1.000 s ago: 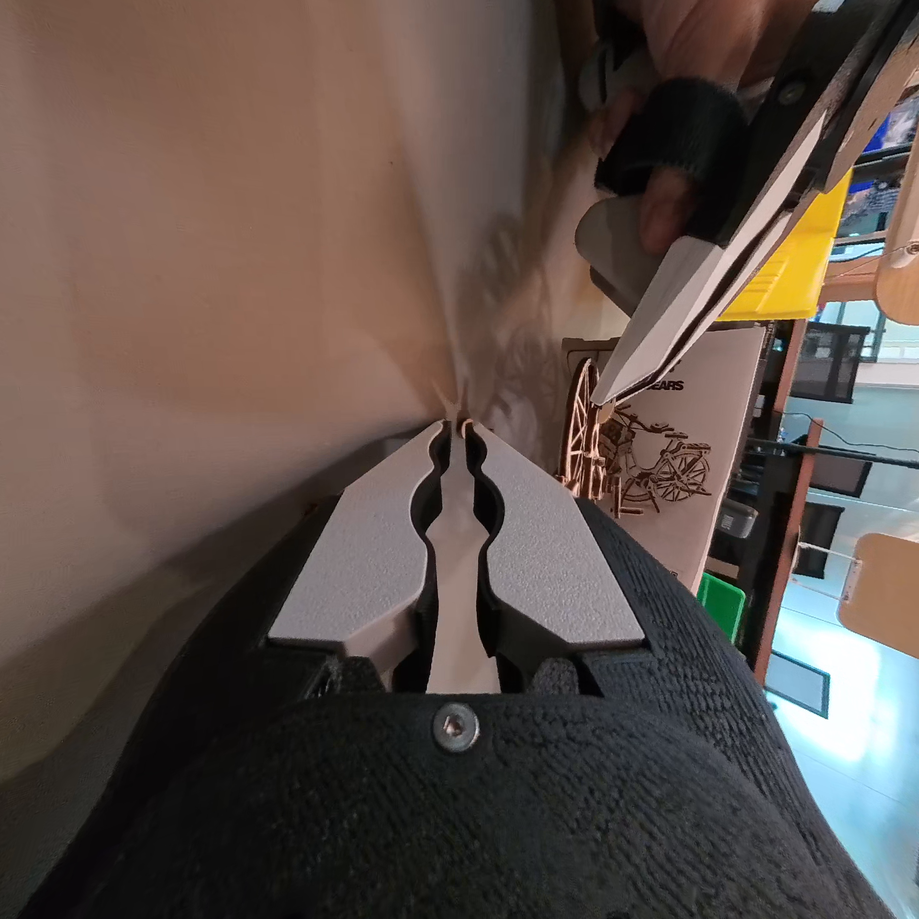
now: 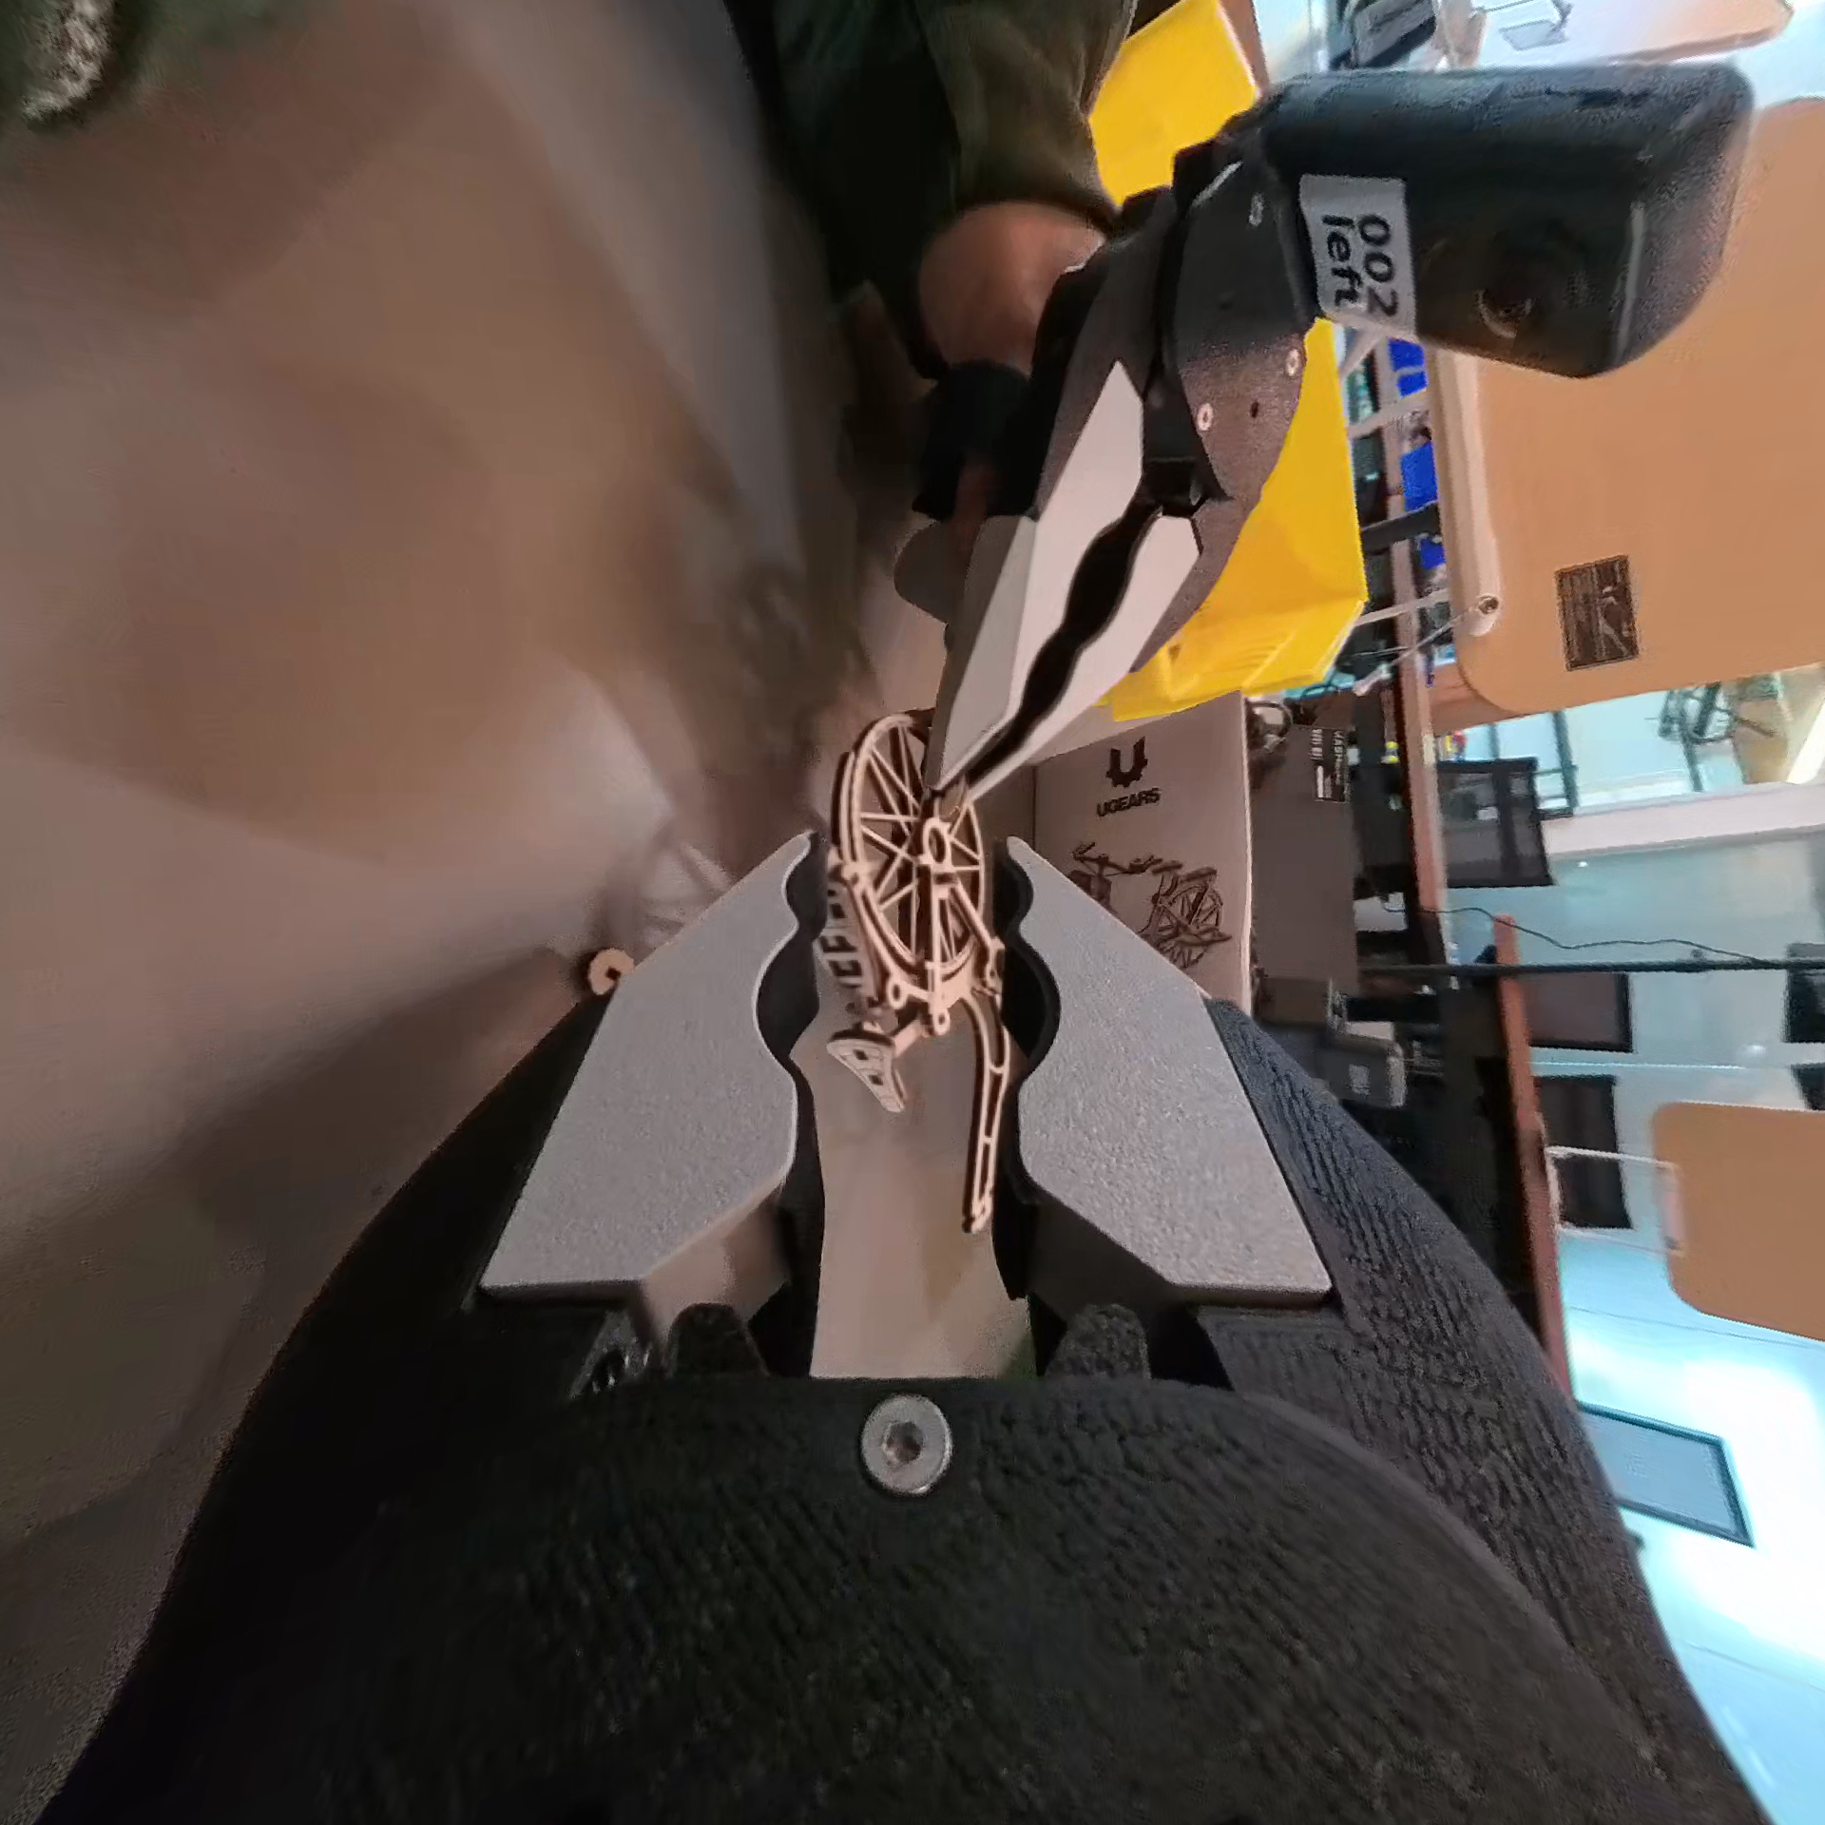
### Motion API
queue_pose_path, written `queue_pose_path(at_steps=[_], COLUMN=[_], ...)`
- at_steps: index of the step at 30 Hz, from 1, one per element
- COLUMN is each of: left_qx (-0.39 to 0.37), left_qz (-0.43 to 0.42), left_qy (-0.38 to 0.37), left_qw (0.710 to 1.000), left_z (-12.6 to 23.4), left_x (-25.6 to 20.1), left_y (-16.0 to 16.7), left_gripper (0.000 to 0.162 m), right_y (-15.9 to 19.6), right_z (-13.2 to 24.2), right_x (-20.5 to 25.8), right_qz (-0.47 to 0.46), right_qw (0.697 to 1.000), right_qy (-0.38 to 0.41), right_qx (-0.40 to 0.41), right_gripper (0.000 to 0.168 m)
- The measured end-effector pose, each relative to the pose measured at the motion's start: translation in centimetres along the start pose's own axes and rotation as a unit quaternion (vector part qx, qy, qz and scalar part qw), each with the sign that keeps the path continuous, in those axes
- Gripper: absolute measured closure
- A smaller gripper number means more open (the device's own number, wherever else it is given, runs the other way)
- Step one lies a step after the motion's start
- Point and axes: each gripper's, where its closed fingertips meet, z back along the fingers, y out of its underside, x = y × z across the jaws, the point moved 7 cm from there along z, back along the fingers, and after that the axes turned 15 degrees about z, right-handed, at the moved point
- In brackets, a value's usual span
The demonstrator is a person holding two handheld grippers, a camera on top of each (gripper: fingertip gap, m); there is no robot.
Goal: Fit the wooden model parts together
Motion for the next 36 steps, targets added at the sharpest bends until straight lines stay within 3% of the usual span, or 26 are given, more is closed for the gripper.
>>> queue_pose_path(at_steps=[8,36], left_qx=[0.018,0.034], left_qz=[-0.035,-0.026], left_qy=[-0.002,-0.031], left_qw=[0.999,0.999], left_z=[-0.5,-0.9], left_x=[-0.5,-0.2], left_y=[0.4,0.6], left_gripper=[0.162,0.162], right_y=[0.2,1.7], right_z=[0.8,-2.1], right_x=[-0.9,0.5], right_qz=[-0.046,-0.139], right_qw=[0.998,0.988], right_qy=[0.019,-0.067], right_qx=[-0.032,0.004], right_gripper=[0.141,0.143])
